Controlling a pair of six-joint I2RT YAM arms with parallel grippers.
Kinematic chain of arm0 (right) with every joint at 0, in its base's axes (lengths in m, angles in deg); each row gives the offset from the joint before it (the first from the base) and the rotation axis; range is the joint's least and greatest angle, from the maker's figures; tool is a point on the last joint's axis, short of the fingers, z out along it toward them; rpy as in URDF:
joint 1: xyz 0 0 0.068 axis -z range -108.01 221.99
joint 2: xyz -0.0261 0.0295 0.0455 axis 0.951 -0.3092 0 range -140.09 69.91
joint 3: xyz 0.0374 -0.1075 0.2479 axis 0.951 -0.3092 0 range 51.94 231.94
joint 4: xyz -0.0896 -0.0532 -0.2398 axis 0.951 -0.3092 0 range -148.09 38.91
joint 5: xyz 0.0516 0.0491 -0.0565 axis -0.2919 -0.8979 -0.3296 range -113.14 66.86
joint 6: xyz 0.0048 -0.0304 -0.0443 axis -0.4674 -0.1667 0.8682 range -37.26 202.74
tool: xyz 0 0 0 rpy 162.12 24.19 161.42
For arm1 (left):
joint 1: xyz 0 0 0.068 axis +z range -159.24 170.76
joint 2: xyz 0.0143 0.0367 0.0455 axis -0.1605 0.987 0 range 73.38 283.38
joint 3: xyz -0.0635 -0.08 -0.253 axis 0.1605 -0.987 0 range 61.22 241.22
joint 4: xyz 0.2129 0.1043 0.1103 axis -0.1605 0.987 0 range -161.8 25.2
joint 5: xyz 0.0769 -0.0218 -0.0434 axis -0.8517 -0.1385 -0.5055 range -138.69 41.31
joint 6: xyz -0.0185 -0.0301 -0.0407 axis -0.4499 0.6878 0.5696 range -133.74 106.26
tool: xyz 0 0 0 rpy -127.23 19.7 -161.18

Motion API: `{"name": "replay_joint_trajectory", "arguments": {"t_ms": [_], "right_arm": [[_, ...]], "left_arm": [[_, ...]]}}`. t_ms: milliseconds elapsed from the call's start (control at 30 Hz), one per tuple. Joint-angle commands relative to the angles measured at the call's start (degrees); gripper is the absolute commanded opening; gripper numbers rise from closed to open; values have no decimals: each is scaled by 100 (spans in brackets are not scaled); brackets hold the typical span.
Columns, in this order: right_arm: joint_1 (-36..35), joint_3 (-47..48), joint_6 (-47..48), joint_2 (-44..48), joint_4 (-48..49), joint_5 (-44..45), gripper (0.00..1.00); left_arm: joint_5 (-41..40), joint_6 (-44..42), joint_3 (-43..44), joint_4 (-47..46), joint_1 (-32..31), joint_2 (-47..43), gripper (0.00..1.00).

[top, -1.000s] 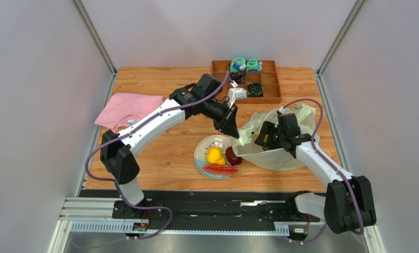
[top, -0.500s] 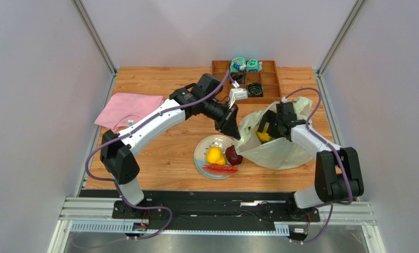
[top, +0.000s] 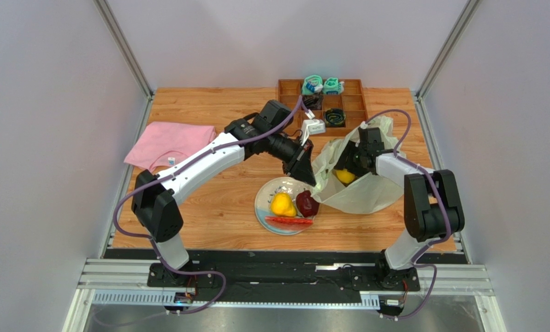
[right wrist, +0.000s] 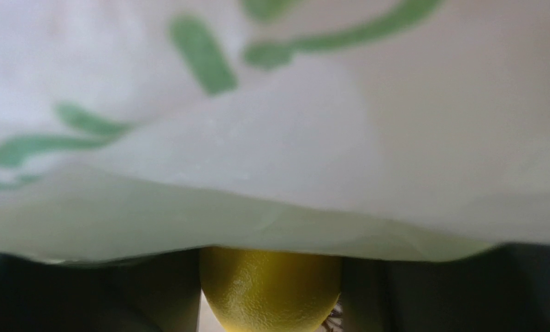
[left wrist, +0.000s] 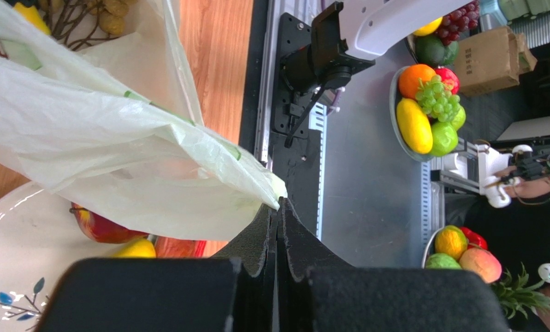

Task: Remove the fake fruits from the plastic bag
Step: Take out the fake fruit from the plastic bag.

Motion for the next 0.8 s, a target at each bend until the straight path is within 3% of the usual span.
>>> {"name": "replay_joint_trajectory", "arguments": {"t_ms": [0,167,367,533,633,767], "right_arm": [[207,218,388,772,-709,-1026,28],[138,350,1091,1608,-2447,-1931,18],[85,472,1908,2865,-3556,-2205,17],[-266,1402,2655,3630,-3867,-2214,16],[-1187,1850,3174,3965,-3717,-2372,16],[-2408,2213,3973,3562,-4147,-2373,15]], "left_arm": [[-176,-106,331,-25,-16,47,0],[-291,-202,920,107,203,328,0],[-170,-18,877,-7,572,223,0],[305,332,587,-261,783,161,0],[833,876,499,-674,1038,310,0],[922,1028,665,-833,1153,451,0]]}}
